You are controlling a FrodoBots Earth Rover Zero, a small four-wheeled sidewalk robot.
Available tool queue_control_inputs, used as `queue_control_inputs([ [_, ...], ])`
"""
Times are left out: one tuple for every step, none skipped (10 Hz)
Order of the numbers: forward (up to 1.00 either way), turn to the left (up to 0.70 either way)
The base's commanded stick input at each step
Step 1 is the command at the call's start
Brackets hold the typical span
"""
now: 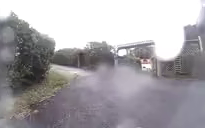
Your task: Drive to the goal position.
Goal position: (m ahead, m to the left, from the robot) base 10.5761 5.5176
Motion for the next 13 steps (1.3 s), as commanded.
queue_control_inputs([
  [0.7, 0.0],
  [0.7, 0.0],
  [0.7, 0.0],
  [0.7, 0.0],
  [0.7, 0.0],
  [0.7, 0.0],
  [0.7, 0.0],
  [0.7, 0.0],
  [0.7, 0.0],
  [0.7, 0.0],
  [0.7, 0.0],
  [0.7, 0.0],
  [0.7, 0.0],
])
